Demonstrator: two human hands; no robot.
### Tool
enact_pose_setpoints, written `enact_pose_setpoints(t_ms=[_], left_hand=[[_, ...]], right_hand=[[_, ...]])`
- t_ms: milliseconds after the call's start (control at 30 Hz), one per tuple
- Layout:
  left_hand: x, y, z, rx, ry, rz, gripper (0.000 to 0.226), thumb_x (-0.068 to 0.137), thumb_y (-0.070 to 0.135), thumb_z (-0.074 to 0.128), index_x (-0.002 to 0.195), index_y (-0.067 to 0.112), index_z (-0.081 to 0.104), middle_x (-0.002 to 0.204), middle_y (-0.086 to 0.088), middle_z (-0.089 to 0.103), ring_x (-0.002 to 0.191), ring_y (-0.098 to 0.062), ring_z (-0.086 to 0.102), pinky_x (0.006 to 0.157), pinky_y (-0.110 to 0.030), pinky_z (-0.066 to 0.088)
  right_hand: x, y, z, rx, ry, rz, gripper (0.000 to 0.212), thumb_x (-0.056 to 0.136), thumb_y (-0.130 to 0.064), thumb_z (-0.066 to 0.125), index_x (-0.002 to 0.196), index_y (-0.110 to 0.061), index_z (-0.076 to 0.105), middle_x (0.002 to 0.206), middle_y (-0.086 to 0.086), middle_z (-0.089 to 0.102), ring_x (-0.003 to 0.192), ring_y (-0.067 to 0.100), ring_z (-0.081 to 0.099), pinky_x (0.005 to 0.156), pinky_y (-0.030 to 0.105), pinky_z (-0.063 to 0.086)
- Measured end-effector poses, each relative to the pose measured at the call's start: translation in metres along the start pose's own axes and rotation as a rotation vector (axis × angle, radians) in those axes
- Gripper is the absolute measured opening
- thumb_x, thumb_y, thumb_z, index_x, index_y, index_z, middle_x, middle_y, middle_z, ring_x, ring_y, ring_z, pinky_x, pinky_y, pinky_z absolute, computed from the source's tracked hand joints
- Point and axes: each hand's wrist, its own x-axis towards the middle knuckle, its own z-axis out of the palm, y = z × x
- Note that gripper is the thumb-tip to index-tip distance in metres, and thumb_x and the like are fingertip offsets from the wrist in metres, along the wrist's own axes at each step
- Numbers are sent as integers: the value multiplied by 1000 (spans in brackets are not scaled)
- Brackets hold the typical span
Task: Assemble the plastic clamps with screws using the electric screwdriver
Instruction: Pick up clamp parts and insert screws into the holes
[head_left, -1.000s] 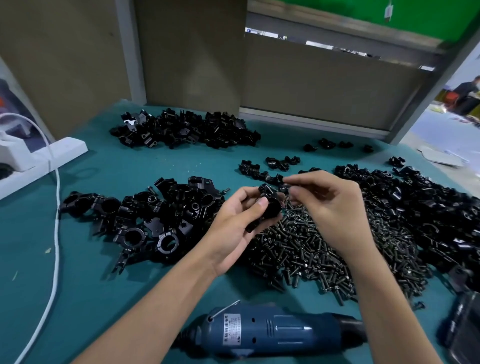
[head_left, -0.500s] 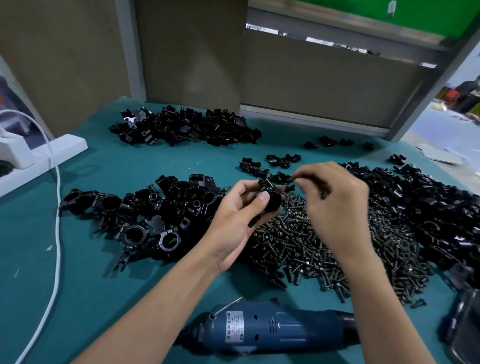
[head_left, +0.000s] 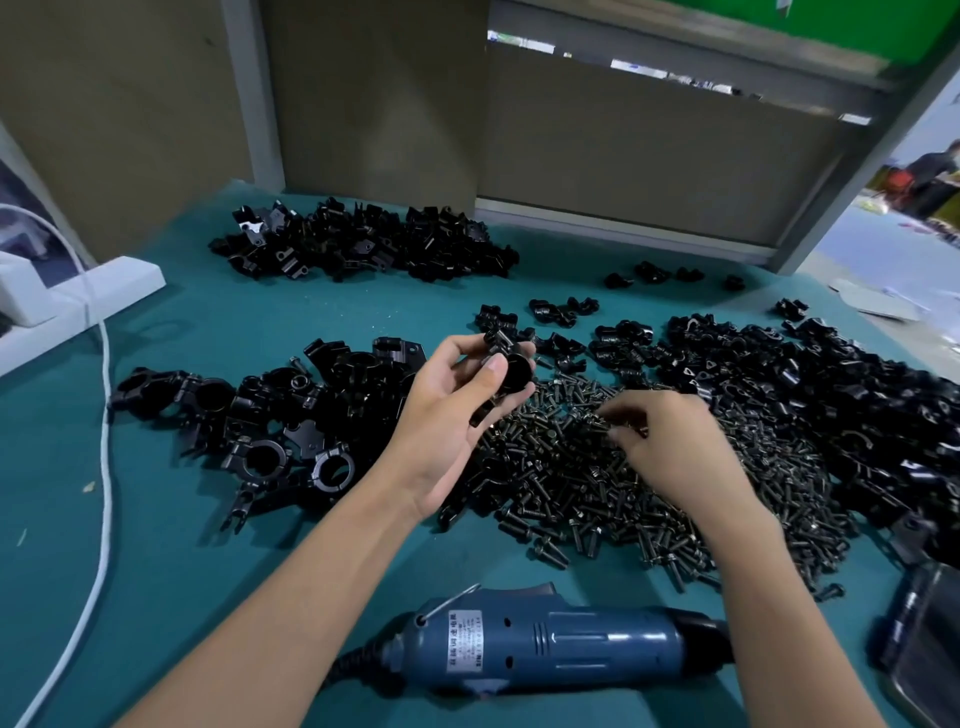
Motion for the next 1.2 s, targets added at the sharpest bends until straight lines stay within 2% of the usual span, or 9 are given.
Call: enact_pose_setpoints(t_ms=[100, 233, 367, 467, 633, 733, 900, 1100, 1200], left_hand=[[0, -1, 0, 7, -1, 2, 19, 100, 2, 48, 118, -3, 51, 116, -16, 70, 117, -27, 64, 91, -34, 56], [0, -2, 0, 1, -2, 1, 18, 100, 2, 48, 117, -2, 51, 116, -16, 70, 117, -28, 64, 90, -33, 56], [-1, -2, 1, 9, -1, -3, 19, 100, 2, 48, 118, -3, 51, 117, -16, 70, 117, -27, 64, 89, -32, 56], [-1, -3, 1, 14, 4, -7, 20, 100, 3, 49, 118, -4, 51, 118, -17, 70, 116, -27, 64, 89, -31, 56], [-1, -3, 2, 65, 1, -12, 14, 101, 3, 48, 112, 0, 53, 118, -14, 70, 113, -27, 66, 90, -31, 57], [-2, -4, 5, 98, 2, -25, 17, 100, 2, 48, 116, -4, 52, 119, -14, 70, 114, -26, 66, 92, -31, 56], [-5, -8, 7, 102, 9, -72, 14, 100, 2, 48, 113, -2, 53, 120, -16, 68, 115, -30, 65, 89, -29, 57], [-4, -12, 7, 2, -11, -119, 10, 99, 7, 50, 107, 6, 56, 110, -14, 65, 106, -18, 67, 89, -31, 57], [-3, -10, 5, -59, -14, -109, 12, 97, 9, 50, 107, 3, 54, 116, -17, 52, 112, -25, 58, 86, -32, 58]], right_hand=[[2, -6, 8, -26, -11, -14, 26, 84, -18, 75, 109, -23, 72, 107, 2, 69, 84, 18, 64, 77, 35, 56], [8, -9, 6, -12, -10, 4, 10, 81, -12, 77, 87, -18, 72, 73, -7, 59, 70, 14, 59, 69, 31, 53], [14, -13, 4, -71, -82, 6, 13, 83, -3, 71, 82, -16, 66, 85, 4, 65, 78, 22, 64, 73, 39, 58], [17, -9, 2, -39, -45, 9, 14, 86, -4, 68, 82, -16, 64, 78, 0, 63, 72, 16, 62, 65, 32, 56], [12, -4, -3, 380, 43, -18, 30, 92, -2, 60, 106, -28, 67, 72, -3, 64, 57, 2, 54, 51, 10, 40], [10, -10, -4, 558, 97, 16, 32, 95, -3, 56, 94, -30, 72, 72, -4, 64, 50, 0, 47, 48, 15, 39], [5, -31, -6, 1245, 60, 149, 22, 96, -2, 55, 98, -17, 71, 70, -3, 69, 64, 8, 61, 61, 19, 52], [-8, -60, 14, 781, 415, -144, 20, 88, -4, 68, 98, -21, 70, 82, -10, 70, 77, 5, 68, 74, 20, 56], [-10, -61, 19, 614, 451, -295, 22, 87, -4, 70, 104, -16, 73, 90, -9, 72, 83, 4, 67, 77, 18, 53]])
